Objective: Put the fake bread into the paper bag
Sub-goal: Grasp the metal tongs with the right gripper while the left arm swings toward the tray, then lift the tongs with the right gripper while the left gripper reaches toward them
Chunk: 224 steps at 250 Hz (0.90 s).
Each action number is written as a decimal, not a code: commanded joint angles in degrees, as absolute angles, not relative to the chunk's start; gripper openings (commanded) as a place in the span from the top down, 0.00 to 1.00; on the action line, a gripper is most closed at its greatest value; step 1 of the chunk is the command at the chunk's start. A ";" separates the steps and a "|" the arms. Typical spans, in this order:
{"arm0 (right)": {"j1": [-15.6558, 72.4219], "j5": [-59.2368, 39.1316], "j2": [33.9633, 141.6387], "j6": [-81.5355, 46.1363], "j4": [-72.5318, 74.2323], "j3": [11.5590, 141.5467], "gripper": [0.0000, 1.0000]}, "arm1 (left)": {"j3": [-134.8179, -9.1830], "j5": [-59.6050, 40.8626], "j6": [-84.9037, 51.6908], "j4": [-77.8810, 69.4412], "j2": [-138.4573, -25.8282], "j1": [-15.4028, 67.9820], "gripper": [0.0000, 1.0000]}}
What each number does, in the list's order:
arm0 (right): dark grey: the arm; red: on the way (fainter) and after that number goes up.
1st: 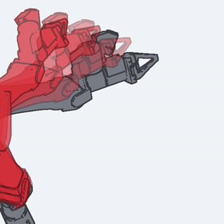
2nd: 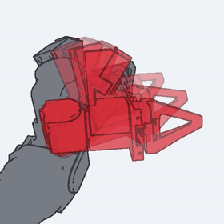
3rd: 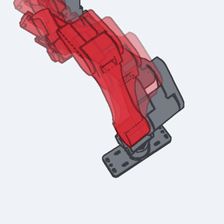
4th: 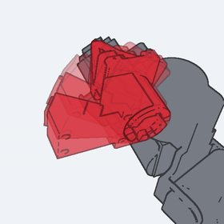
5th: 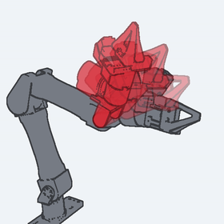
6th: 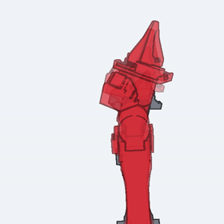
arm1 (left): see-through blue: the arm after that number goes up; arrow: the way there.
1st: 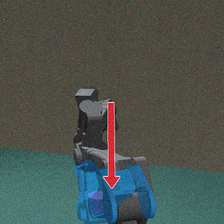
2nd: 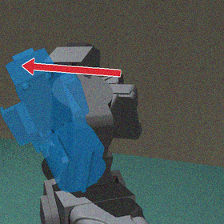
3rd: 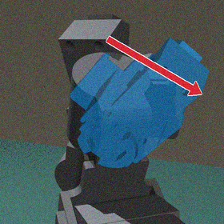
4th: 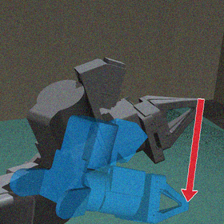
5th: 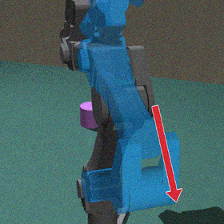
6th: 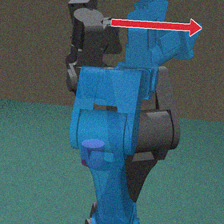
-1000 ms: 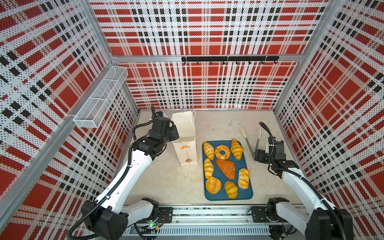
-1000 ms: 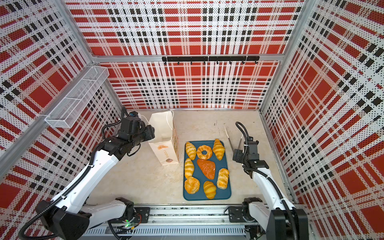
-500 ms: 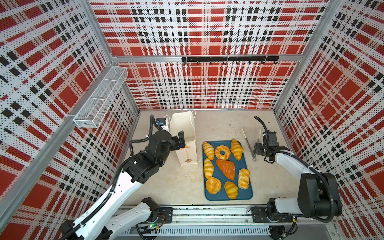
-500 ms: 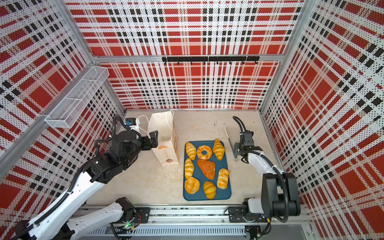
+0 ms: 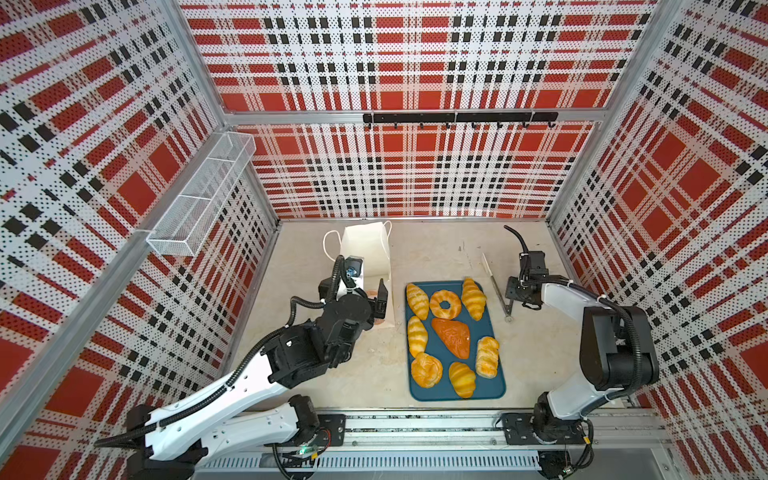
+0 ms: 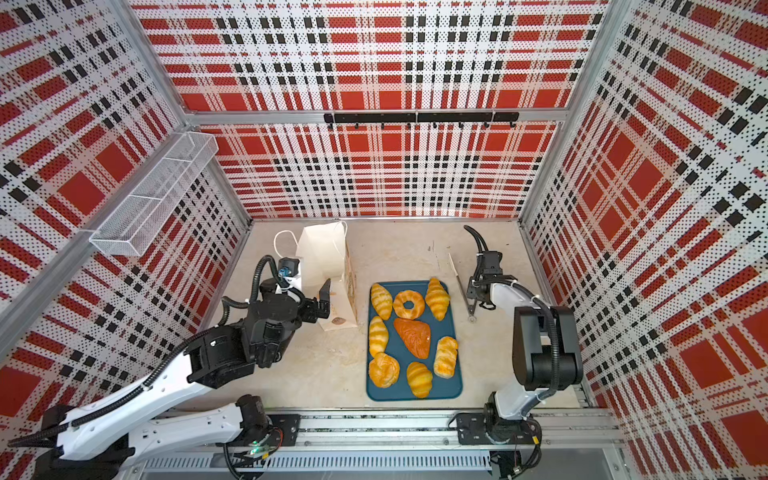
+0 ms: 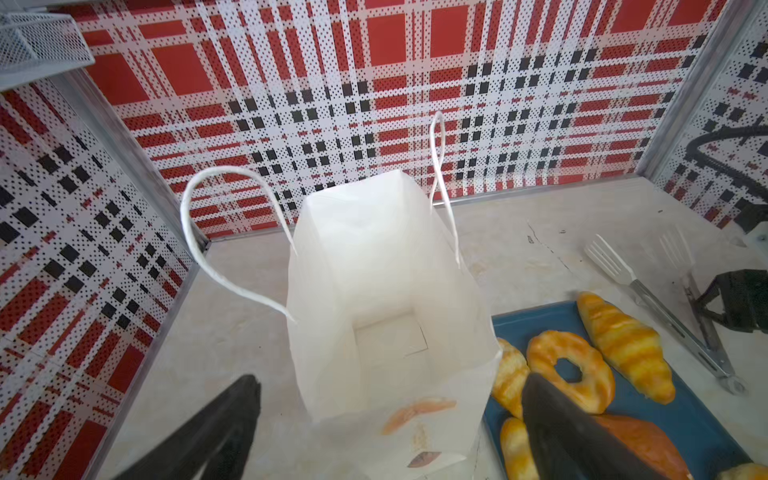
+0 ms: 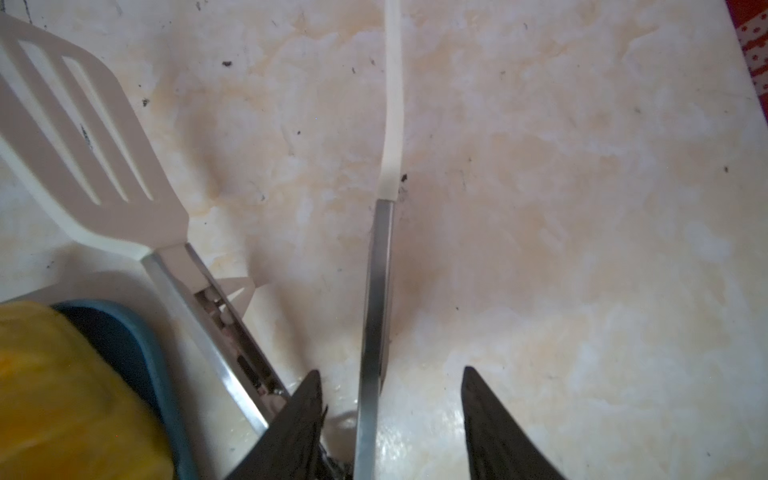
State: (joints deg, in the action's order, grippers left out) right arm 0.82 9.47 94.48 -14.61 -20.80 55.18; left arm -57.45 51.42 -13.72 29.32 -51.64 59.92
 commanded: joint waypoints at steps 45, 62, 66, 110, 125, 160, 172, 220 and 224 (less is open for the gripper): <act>-0.25 7.66 99.85 -14.01 -23.81 60.30 0.55 | -57.40 59.07 -9.42 24.80 -52.82 64.63 0.01; -0.53 6.91 100.90 -14.30 -24.80 61.12 0.55 | -57.57 60.09 -8.85 24.67 -53.04 65.43 0.01; -0.55 6.72 101.17 -14.28 -25.02 61.25 0.56 | -57.65 60.19 -8.74 24.53 -53.01 65.55 0.01; -0.99 5.50 103.77 -13.01 -26.37 63.27 0.72 | -57.48 59.77 -8.57 24.03 -52.82 65.91 0.01; -1.70 4.24 103.87 -13.02 -26.26 63.46 0.81 | -57.57 59.60 -8.46 24.05 -52.70 66.01 0.01; -2.96 2.71 100.47 -13.75 -24.75 61.74 0.91 | -58.18 60.11 -8.28 24.17 -52.65 66.96 0.01; -3.10 2.28 98.68 -13.65 -24.64 61.27 0.94 | -58.44 60.45 -8.27 24.10 -52.90 67.40 0.01; -3.51 -0.07 90.10 -13.74 -25.65 59.29 0.99 | -59.83 60.68 -7.52 23.35 -55.39 69.66 0.01; -3.47 -0.39 89.24 -13.87 -25.74 59.06 0.99 | -59.93 60.70 -7.24 23.05 -55.72 70.00 0.01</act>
State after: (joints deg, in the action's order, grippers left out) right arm -3.36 2.39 96.84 -13.52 -27.05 59.90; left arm -57.67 59.11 -7.60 24.97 -53.93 68.29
